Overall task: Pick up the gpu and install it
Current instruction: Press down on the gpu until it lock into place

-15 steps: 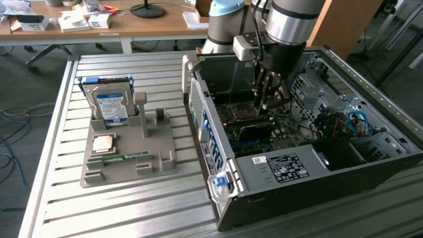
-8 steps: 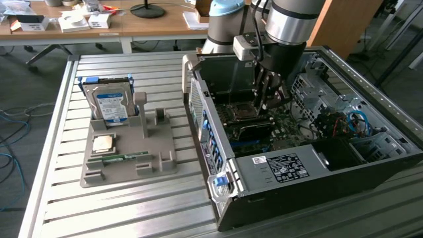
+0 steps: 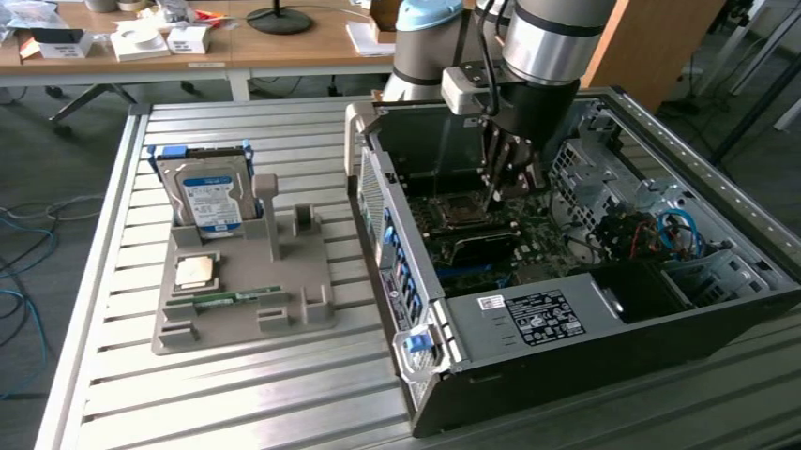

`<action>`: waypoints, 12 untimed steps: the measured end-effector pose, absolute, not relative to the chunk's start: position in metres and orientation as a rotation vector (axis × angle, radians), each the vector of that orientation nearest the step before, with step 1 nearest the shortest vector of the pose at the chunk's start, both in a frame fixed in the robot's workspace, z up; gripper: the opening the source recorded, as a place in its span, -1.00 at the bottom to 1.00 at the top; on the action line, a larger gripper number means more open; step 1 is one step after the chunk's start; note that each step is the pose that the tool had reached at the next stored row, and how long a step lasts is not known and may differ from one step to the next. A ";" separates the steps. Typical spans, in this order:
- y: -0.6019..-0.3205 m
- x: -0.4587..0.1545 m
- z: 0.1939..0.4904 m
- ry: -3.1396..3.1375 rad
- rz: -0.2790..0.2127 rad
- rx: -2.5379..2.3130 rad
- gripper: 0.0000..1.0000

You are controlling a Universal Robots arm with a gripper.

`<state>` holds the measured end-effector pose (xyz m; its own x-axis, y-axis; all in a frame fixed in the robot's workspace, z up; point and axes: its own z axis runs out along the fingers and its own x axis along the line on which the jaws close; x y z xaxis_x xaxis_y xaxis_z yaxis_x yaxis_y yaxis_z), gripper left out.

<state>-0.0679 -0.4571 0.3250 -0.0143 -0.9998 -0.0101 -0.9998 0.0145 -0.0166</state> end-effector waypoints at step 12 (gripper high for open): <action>-0.456 -0.080 0.324 2.231 -0.008 -2.186 -0.79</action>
<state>-0.0798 -0.4557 0.3241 -0.0202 -0.9997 -0.0099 -0.9997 0.0204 -0.0166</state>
